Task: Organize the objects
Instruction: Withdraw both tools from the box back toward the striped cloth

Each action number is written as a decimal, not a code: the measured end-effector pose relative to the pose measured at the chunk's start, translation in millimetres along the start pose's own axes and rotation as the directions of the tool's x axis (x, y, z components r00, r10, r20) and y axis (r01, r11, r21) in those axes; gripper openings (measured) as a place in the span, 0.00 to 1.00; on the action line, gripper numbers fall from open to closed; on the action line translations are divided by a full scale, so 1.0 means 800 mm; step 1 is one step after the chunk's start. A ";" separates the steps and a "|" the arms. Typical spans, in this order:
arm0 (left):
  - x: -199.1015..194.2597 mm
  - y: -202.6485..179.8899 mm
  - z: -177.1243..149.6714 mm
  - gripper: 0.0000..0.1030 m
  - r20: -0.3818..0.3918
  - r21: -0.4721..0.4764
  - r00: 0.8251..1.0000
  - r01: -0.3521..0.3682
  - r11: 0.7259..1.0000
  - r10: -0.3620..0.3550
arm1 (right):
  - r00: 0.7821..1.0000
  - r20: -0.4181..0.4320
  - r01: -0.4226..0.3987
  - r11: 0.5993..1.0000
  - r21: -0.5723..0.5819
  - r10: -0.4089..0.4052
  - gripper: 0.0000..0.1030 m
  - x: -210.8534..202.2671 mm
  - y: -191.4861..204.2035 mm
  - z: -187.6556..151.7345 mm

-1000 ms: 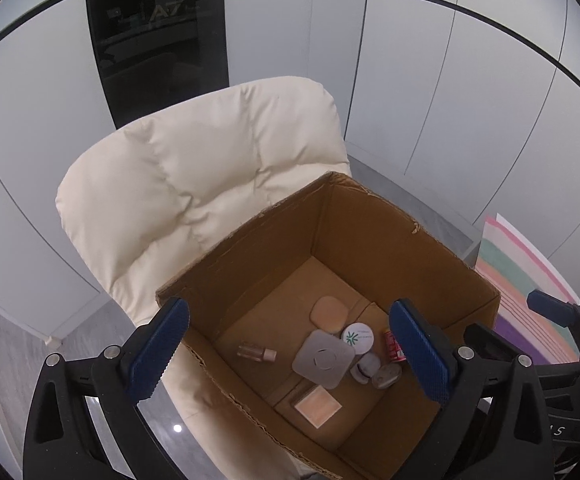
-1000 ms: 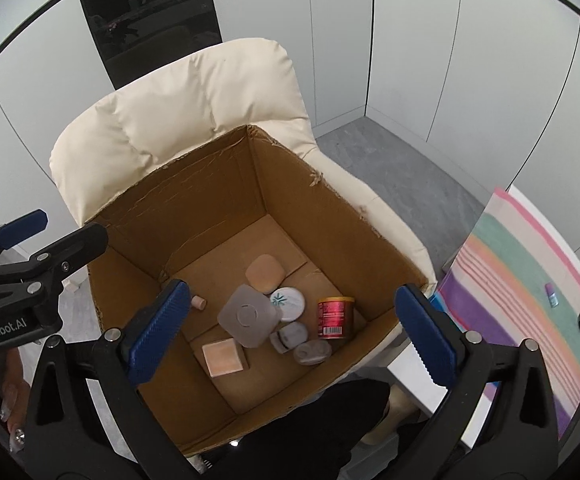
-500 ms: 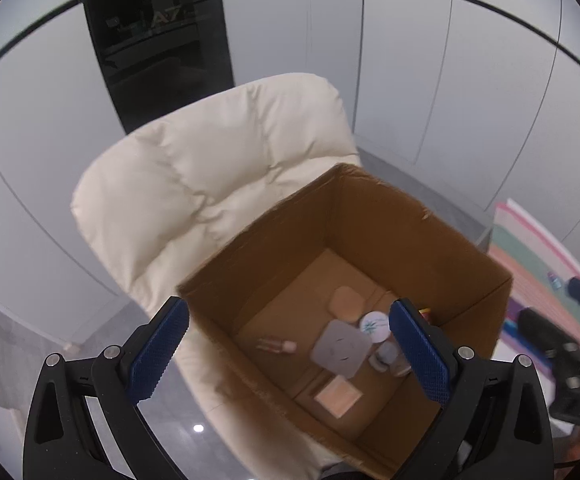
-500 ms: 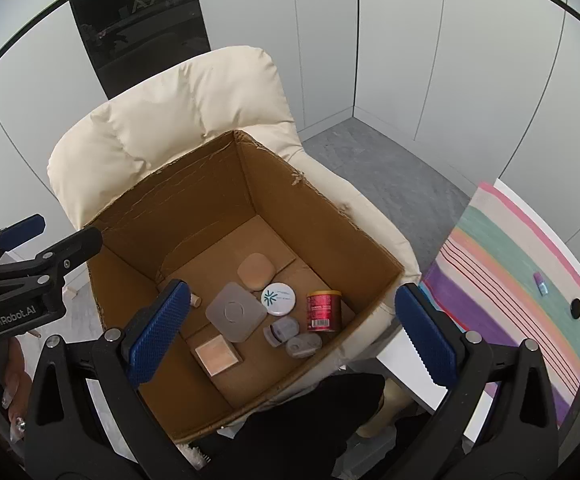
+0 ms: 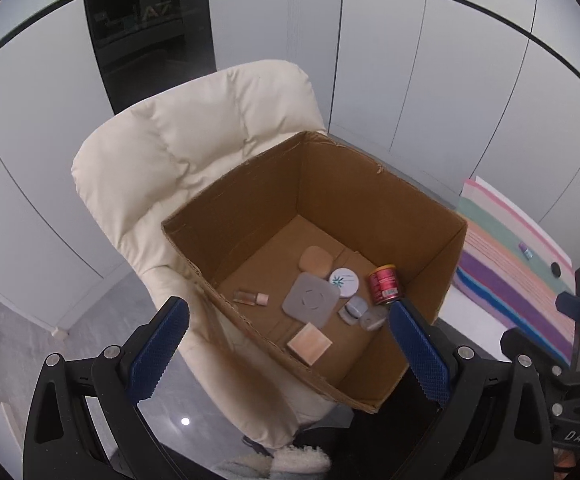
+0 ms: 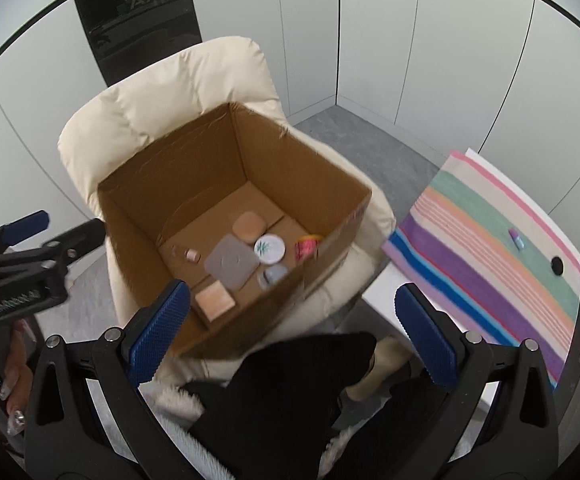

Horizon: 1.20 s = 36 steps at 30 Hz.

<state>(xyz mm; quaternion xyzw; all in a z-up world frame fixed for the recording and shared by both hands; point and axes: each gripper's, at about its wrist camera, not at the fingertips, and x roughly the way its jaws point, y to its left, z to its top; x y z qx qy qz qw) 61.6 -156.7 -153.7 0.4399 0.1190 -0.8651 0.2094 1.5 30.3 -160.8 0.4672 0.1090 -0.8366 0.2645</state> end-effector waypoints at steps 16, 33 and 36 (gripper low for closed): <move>0.014 -0.062 0.001 0.98 0.000 0.073 0.996 0.088 0.993 -0.088 | 0.994 0.075 0.077 0.993 0.089 -0.084 1.00 -0.042 -0.058 -0.013; 0.009 -0.267 0.002 0.98 -0.051 0.343 0.952 0.300 0.890 -0.301 | 0.936 0.073 0.287 0.864 0.413 -0.346 1.00 -0.131 -0.250 -0.098; 0.007 -0.309 -0.005 0.98 -0.087 0.382 0.936 0.348 0.856 -0.342 | 0.917 0.047 0.325 0.811 0.487 -0.396 1.00 -0.151 -0.292 -0.126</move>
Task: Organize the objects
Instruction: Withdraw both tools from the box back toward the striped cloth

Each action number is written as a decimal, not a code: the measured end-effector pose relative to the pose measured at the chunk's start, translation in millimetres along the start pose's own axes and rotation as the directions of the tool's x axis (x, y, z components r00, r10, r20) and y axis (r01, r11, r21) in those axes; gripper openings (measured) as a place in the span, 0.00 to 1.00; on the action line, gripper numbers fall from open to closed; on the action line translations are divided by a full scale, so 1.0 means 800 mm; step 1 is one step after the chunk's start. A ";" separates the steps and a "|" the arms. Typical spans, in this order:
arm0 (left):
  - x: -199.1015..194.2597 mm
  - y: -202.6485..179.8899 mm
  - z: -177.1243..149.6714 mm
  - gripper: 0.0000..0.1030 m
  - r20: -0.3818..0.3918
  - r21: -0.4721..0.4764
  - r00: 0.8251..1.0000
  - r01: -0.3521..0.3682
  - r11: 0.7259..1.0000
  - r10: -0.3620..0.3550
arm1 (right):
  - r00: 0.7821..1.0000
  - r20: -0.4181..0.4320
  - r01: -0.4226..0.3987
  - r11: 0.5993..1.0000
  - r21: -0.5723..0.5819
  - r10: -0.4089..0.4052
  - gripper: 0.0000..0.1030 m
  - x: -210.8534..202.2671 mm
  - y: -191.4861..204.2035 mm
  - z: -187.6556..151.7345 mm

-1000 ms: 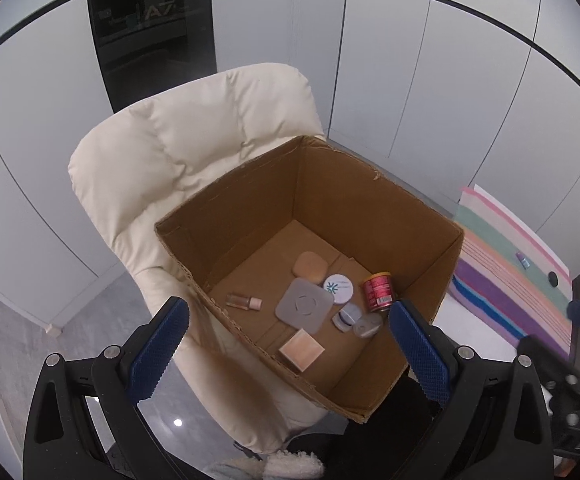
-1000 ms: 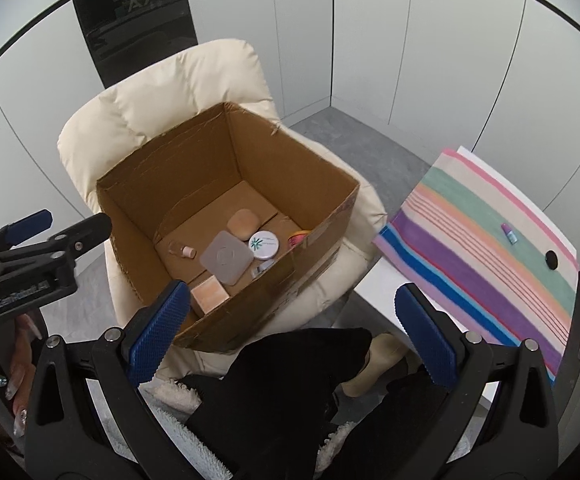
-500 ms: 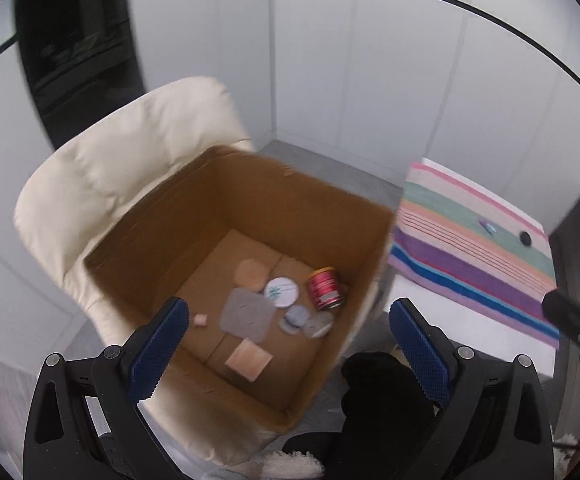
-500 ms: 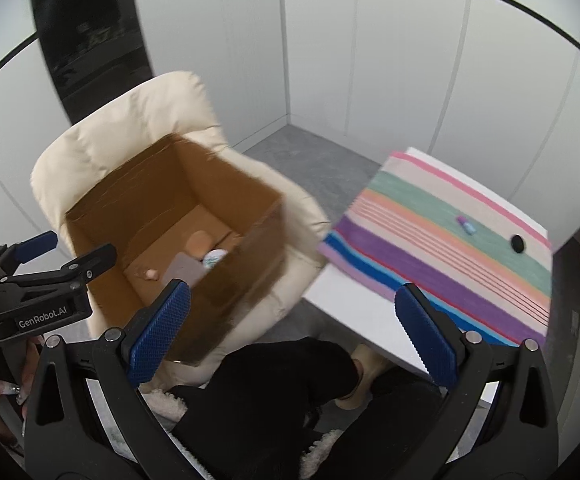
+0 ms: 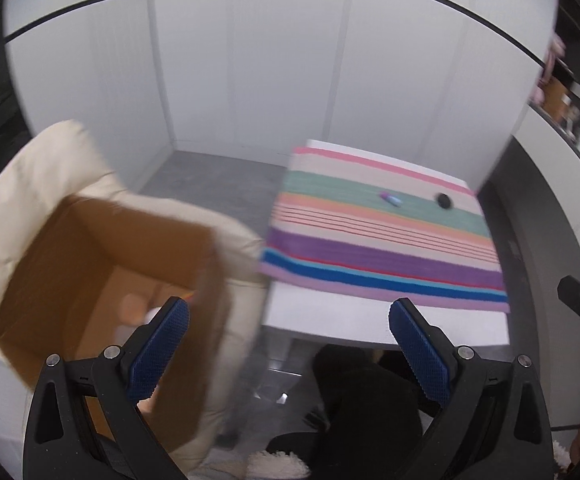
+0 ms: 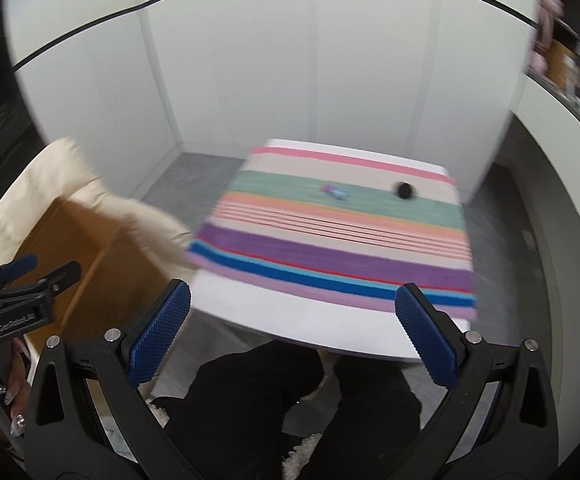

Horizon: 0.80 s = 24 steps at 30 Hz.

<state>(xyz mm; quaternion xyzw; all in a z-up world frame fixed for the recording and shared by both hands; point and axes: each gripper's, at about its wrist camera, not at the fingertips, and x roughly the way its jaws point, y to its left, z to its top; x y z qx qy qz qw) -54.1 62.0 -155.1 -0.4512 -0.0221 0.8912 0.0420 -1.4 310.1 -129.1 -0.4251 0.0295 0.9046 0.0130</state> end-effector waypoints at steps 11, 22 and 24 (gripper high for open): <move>0.042 -0.132 0.021 0.98 -0.066 0.119 0.992 0.113 0.987 -0.105 | 0.989 -0.028 0.151 0.966 0.208 -0.148 1.00 -0.001 -0.159 -0.014; 0.107 -0.205 0.076 0.98 -0.078 0.167 0.985 0.162 0.973 -0.151 | 0.985 -0.064 0.171 0.955 0.244 -0.161 1.00 0.054 -0.235 0.007; 0.132 -0.217 0.089 0.98 -0.104 0.159 0.979 0.192 0.968 -0.177 | 0.984 -0.085 0.171 0.954 0.245 -0.154 1.00 0.078 -0.246 0.017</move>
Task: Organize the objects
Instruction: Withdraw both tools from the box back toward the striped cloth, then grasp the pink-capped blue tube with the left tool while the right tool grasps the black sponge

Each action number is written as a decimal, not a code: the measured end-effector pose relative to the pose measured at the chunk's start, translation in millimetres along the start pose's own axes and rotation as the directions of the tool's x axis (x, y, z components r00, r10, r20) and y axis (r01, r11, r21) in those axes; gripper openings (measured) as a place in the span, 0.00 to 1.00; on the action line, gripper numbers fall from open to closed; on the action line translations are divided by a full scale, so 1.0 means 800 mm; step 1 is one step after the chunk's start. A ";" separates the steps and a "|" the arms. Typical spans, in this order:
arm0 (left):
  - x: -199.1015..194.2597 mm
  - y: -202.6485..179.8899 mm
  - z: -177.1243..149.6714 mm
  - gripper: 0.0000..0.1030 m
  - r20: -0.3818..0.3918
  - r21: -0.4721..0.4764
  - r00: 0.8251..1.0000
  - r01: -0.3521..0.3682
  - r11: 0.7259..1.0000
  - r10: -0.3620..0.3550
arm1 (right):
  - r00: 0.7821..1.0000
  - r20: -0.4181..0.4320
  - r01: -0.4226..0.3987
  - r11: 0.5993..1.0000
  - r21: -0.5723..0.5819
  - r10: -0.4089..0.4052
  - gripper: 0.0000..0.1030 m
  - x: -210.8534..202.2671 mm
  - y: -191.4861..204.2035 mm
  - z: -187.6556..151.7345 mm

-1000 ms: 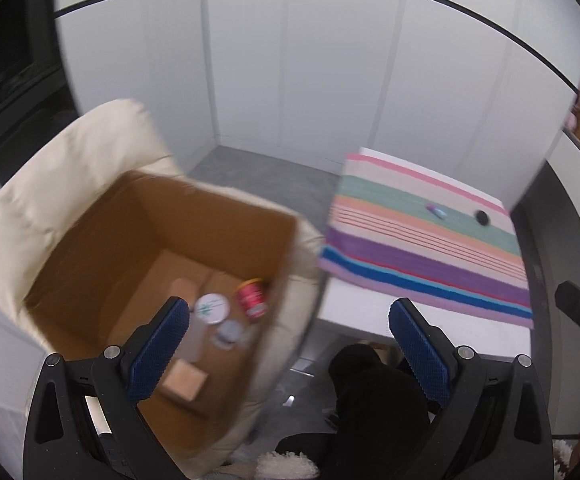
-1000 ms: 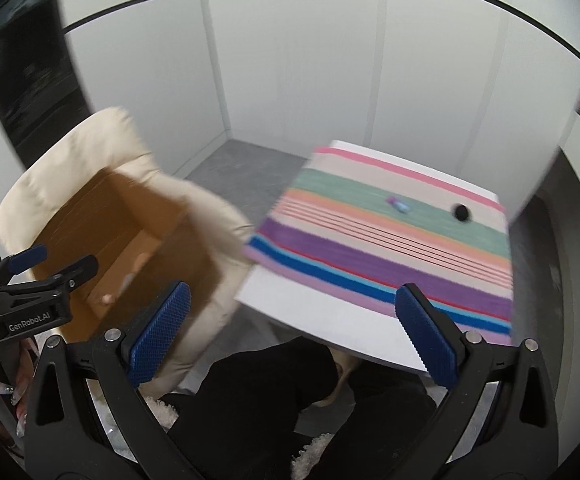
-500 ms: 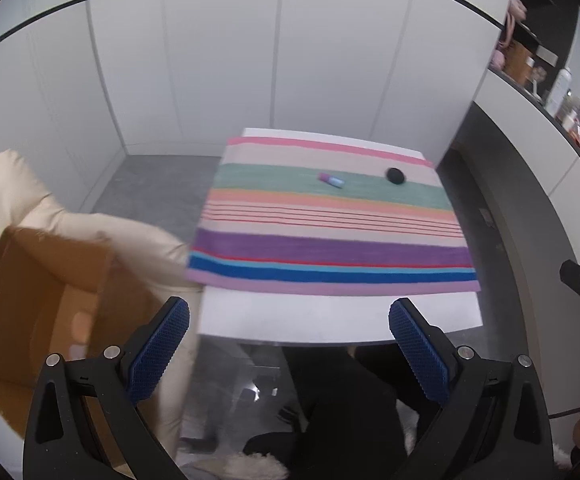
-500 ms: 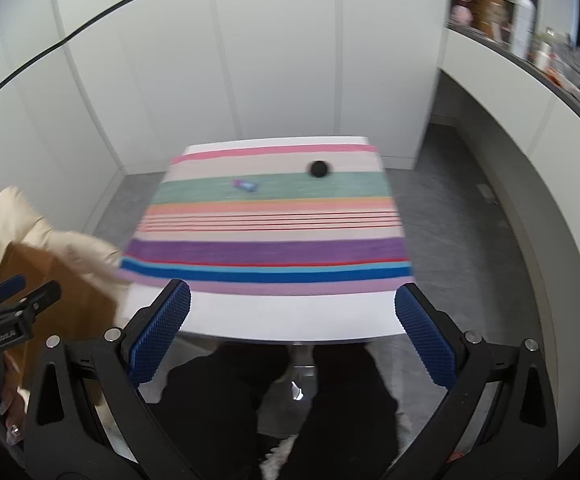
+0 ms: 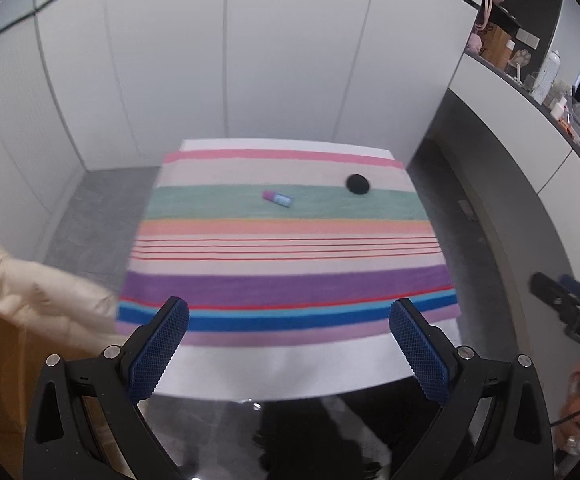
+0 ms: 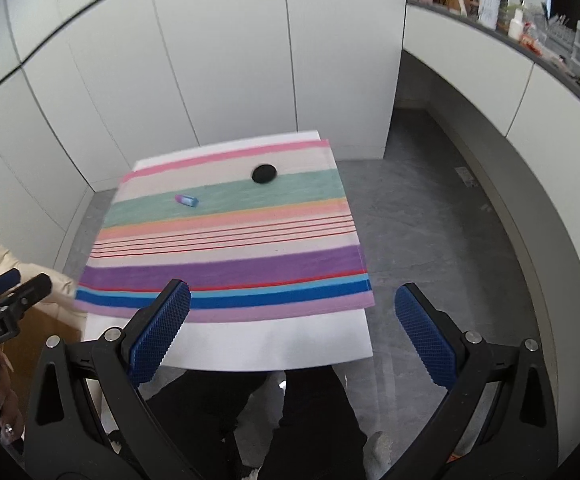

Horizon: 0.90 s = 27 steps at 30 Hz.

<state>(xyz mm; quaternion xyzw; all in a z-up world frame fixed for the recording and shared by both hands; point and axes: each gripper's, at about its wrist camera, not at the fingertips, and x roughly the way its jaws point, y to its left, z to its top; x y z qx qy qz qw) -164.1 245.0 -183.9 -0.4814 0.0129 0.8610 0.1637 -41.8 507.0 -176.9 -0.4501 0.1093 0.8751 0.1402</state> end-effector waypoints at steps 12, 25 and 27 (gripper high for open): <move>0.226 -0.011 0.094 0.98 -0.098 0.131 0.984 -0.134 0.982 0.148 | 0.999 -0.043 -0.013 0.994 -0.113 0.008 1.00 0.234 0.019 0.092; 0.425 0.009 0.140 0.97 -0.093 0.223 0.982 -0.138 0.965 0.162 | 0.994 -0.041 -0.108 0.959 -0.263 0.101 1.00 0.445 0.066 0.152; 0.443 0.012 0.138 0.96 -0.100 0.222 0.983 -0.126 0.967 0.151 | 0.994 -0.035 -0.110 0.957 -0.268 0.104 1.00 0.463 0.070 0.156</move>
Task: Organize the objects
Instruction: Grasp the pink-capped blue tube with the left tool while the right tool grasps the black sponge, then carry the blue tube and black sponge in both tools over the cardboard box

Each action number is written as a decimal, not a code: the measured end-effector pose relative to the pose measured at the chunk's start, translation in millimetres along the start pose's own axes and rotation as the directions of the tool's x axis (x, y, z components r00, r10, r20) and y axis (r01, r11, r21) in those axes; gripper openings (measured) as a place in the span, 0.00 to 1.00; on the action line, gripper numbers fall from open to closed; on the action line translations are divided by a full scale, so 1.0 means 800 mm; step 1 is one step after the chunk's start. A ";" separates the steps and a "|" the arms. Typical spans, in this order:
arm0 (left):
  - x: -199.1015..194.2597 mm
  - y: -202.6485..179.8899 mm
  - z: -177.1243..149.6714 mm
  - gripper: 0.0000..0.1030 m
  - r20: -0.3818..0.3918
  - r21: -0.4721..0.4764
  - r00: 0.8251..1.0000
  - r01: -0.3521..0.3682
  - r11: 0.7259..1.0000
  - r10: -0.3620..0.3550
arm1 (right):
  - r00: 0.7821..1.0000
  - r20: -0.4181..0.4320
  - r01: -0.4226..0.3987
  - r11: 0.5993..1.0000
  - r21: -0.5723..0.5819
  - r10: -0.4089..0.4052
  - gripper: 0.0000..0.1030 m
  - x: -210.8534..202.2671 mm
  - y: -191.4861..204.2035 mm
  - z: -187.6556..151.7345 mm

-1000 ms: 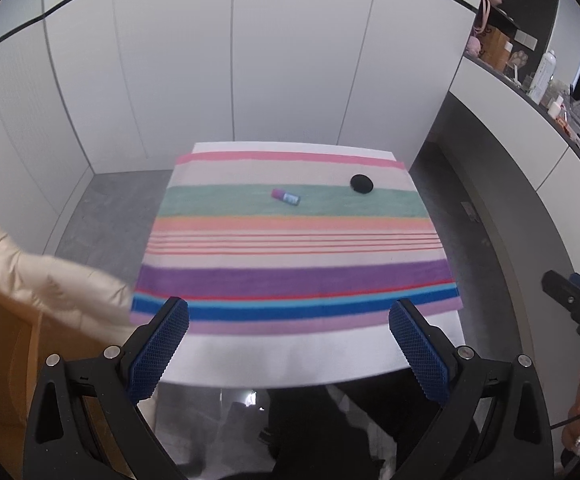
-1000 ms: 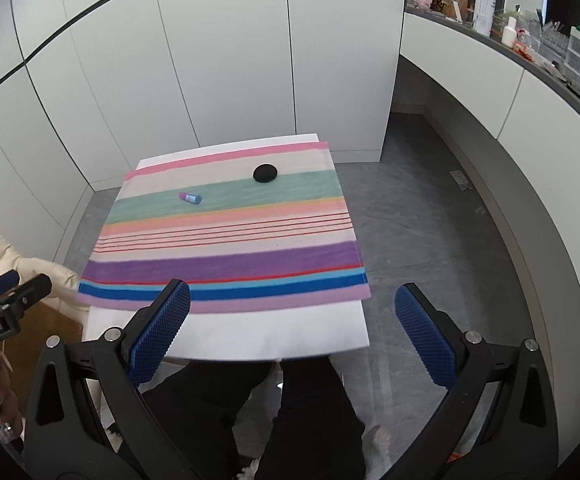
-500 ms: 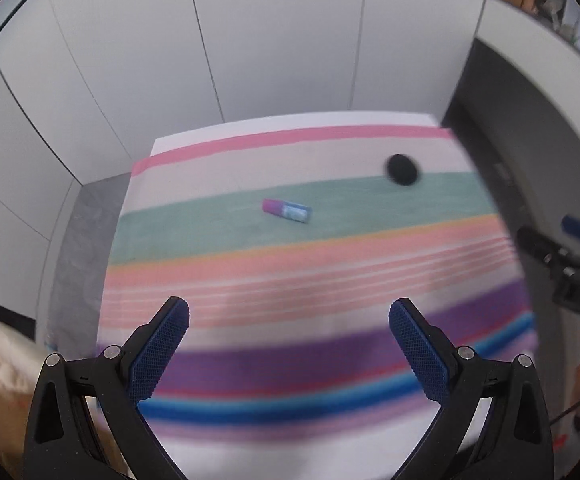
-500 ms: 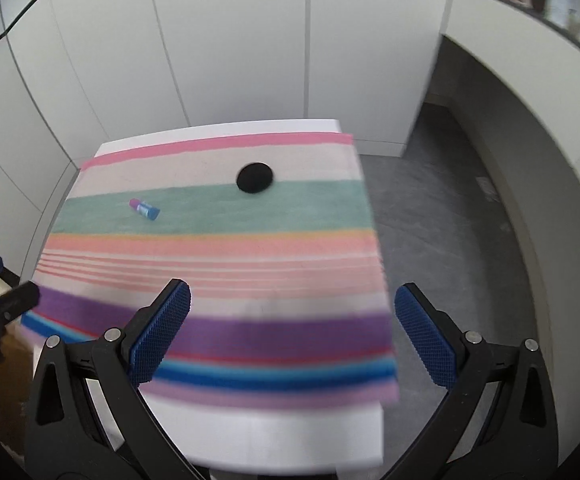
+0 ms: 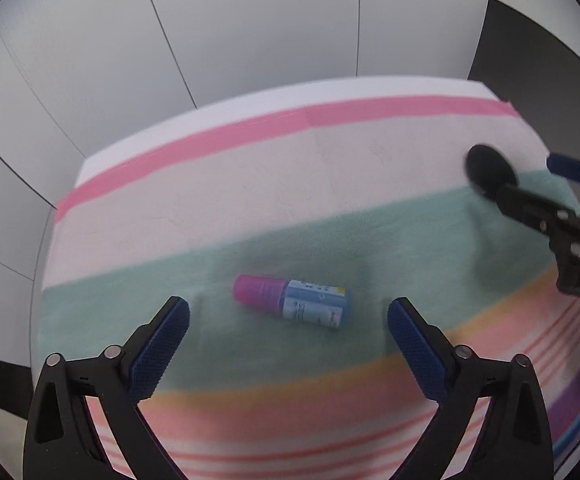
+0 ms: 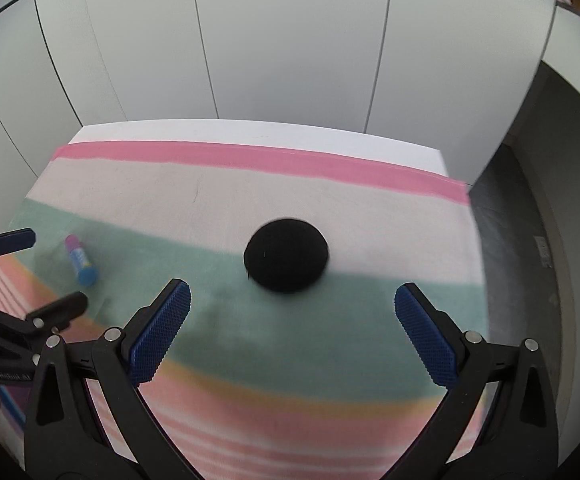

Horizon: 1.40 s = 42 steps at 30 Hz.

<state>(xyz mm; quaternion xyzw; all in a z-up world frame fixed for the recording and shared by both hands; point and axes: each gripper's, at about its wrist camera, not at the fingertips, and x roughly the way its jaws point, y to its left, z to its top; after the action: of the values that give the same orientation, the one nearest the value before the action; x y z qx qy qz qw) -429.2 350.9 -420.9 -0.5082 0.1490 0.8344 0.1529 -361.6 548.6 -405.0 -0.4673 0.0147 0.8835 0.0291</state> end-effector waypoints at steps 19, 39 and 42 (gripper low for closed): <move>-0.030 0.032 -0.008 0.57 0.024 -0.193 0.999 -0.028 0.981 0.033 | 0.999 -0.041 -0.016 0.996 0.084 0.020 0.43 -0.009 0.010 0.001; -0.306 0.063 0.048 0.57 0.200 -0.224 0.969 -0.100 0.970 0.146 | 0.988 0.127 0.076 0.990 0.116 -0.090 0.43 -0.287 0.032 0.091; -0.351 0.061 0.049 0.57 0.230 -0.219 0.959 -0.112 0.969 0.163 | 0.985 0.155 0.052 0.990 0.133 -0.073 0.43 -0.330 0.034 0.103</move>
<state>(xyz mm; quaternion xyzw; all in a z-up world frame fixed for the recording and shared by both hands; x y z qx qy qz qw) -358.2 293.2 -148.5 -0.4019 0.0776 0.9105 0.0584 -283.1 515.8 -140.4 -0.3923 0.0544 0.9140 0.0879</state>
